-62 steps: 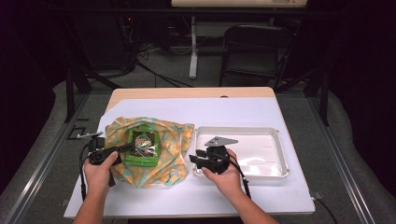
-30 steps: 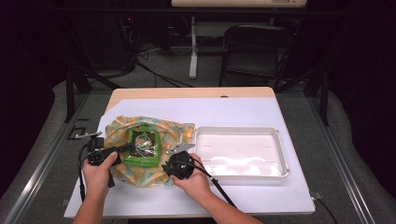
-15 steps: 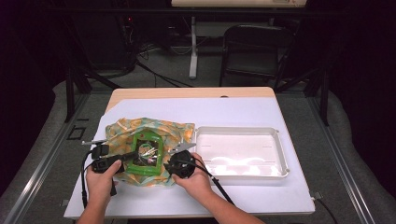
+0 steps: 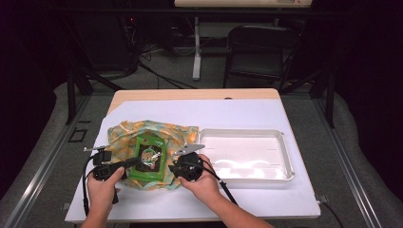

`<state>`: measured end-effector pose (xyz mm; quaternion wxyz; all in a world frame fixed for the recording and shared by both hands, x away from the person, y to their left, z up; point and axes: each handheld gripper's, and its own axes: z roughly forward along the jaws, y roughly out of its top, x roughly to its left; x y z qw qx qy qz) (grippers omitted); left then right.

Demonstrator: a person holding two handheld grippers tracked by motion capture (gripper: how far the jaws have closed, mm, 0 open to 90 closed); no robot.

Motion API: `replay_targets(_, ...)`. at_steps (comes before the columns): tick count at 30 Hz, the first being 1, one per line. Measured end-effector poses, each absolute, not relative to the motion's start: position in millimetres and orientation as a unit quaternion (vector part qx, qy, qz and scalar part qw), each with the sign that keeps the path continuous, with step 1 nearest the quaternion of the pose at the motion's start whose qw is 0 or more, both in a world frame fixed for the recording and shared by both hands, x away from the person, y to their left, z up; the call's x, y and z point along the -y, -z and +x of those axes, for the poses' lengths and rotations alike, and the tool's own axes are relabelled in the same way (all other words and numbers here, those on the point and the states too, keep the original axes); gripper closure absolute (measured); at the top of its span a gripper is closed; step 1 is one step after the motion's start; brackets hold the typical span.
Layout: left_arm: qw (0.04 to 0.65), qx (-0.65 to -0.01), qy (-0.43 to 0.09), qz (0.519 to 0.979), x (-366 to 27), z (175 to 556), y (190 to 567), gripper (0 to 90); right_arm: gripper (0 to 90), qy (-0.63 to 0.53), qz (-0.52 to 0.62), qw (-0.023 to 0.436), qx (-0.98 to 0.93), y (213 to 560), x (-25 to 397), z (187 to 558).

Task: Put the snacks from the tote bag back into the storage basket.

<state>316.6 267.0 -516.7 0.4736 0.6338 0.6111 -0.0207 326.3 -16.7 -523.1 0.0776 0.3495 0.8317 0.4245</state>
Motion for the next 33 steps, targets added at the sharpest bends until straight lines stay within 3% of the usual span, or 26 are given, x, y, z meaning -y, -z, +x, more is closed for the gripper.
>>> replay_targets(13, 0.479, -0.611, 0.004, 0.63, -266.1, 311.7, 507.7, 72.5, 70.5, -0.452, 0.346, 0.083, -0.818, 502.5, 49.2, 316.6)
replay_targets(33, 0.503, -0.586, -0.06, 0.632, -272.3, 296.5, 473.4, 72.5, 69.2, -0.473, 0.379, 0.099, -0.789, 501.5, 83.4, 319.6)
